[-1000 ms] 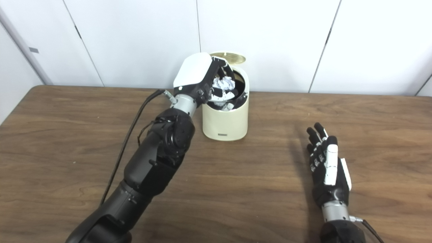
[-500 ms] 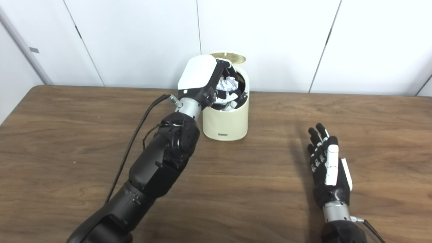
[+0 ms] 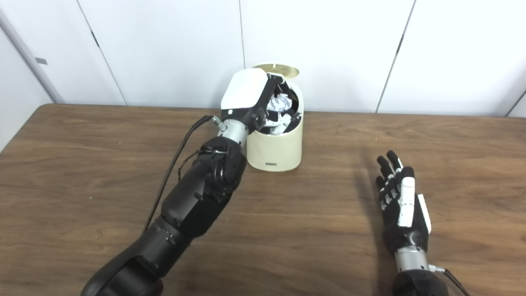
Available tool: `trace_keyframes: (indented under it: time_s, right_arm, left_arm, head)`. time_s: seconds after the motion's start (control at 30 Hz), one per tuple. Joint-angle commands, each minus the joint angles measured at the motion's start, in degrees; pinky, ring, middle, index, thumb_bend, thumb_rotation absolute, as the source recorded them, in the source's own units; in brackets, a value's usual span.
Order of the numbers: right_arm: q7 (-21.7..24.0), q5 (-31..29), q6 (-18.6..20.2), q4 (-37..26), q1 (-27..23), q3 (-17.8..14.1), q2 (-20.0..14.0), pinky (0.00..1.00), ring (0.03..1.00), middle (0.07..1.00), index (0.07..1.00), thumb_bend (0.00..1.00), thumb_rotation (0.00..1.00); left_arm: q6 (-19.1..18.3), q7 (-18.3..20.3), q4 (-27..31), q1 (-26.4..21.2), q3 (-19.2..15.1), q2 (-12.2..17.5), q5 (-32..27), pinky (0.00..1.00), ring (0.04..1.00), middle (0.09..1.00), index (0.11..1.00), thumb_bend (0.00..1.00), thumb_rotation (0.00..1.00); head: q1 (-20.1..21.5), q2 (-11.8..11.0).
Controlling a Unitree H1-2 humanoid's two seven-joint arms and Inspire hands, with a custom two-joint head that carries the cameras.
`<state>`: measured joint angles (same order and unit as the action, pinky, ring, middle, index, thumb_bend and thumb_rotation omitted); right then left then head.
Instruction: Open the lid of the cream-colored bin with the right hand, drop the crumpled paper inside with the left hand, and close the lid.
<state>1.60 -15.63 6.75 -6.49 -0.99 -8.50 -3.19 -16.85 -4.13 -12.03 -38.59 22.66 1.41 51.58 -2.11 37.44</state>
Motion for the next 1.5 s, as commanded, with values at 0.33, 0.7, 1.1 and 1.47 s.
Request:
trace_keyframes:
  time_s: [0.33, 0.7, 1.1, 1.47]
  right_arm:
    - [0.20, -0.53, 1.54, 0.14, 0.79, -0.28, -0.51, 1.00, 0.993, 0.917, 0.941, 0.45, 1.00]
    - [0.81, -2.10, 1.98, 0.35, 0.80, -0.81, -1.01, 1.00, 0.990, 0.915, 0.951, 0.44, 1.00]
    - [0.60, -1.53, 2.21, 0.36, 0.41, -0.48, -1.18, 1.00, 0.975, 0.894, 0.936, 0.44, 1.00]
    - [0.51, -0.98, 2.05, 0.45, 0.41, -0.71, -1.42, 1.00, 0.974, 0.886, 0.931, 0.45, 1.00]
  left_arm:
    - [-1.24, 0.66, 0.66, -2.74, 1.18, 0.60, 2.13, 0.29, 0.383, 0.500, 0.547, 0.47, 0.00]
    - [-9.82, 11.75, 4.31, -2.85, 4.97, 1.06, 10.86, 0.36, 0.490, 0.439, 0.523, 0.52, 0.00]
    - [-9.66, 14.73, 5.05, -2.72, 4.22, 0.95, 12.15, 0.48, 0.611, 0.661, 0.658, 0.91, 0.08]
    - [-9.31, 14.23, 4.37, -2.63, 3.84, 0.64, 11.35, 0.49, 0.635, 0.690, 0.669, 0.91, 0.08]
  head:
    - [-0.40, -0.01]
    - [-1.54, -0.63]
    - [-1.44, -0.62]
    - [-1.64, -0.51]
